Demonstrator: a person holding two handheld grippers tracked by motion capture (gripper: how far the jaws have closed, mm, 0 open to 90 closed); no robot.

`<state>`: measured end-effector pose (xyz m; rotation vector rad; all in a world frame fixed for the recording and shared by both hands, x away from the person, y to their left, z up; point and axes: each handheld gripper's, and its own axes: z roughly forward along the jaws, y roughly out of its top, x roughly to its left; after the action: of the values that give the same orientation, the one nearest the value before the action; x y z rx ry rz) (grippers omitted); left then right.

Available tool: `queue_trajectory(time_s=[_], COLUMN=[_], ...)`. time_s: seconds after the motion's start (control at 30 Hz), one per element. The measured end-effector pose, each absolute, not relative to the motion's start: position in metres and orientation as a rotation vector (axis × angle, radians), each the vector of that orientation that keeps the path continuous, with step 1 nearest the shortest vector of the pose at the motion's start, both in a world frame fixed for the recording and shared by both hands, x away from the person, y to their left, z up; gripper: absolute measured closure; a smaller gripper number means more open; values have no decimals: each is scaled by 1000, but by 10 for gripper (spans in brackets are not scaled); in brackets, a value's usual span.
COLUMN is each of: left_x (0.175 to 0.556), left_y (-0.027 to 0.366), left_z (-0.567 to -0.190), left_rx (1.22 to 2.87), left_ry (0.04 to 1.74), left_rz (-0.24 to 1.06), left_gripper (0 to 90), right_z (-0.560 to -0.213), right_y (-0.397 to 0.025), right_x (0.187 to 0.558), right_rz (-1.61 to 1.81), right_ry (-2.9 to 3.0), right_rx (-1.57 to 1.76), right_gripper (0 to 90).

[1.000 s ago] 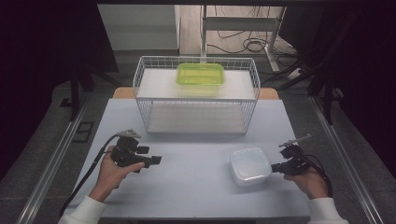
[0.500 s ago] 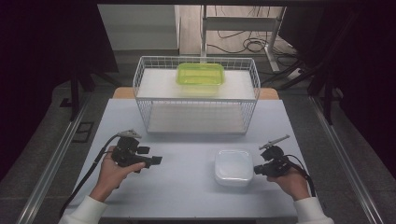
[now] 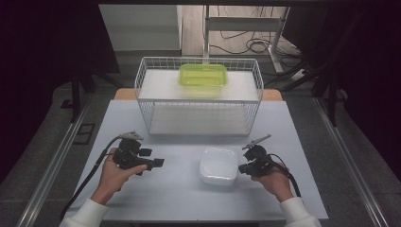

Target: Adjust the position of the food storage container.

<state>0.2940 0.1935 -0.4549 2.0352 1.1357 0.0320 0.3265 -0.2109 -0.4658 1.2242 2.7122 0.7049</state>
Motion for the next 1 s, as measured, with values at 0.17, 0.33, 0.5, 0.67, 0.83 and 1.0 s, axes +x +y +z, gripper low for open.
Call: queue_trajectory(time_s=[0.17, 0.33, 0.5, 0.67, 0.83, 1.0], left_x=[294, 295, 296, 296, 297, 296], left_y=[194, 193, 191, 189, 189, 189], left_z=[-455, -456, -457, -459, -459, -459], left_rx=[2035, 2042, 2040, 2037, 2044, 2044], left_ry=[1138, 1137, 1137, 1136, 1137, 1138], left_rz=[31, 31, 21, 6, 8, 10], left_gripper=[259, 259, 259, 259, 259, 258], right_z=[-469, -471, -472, -474, -476, -478], right_y=[-201, -191, -181, -172, -163, -154], right_x=[333, 337, 339, 341, 341, 340], right_rz=[715, 720, 716, 727, 749, 754], right_ry=[2704, 2704, 2711, 2709, 2714, 2715], right_rx=[1209, 1196, 1170, 1159, 1143, 1113], right_gripper=[887, 887, 887, 887, 887, 887])
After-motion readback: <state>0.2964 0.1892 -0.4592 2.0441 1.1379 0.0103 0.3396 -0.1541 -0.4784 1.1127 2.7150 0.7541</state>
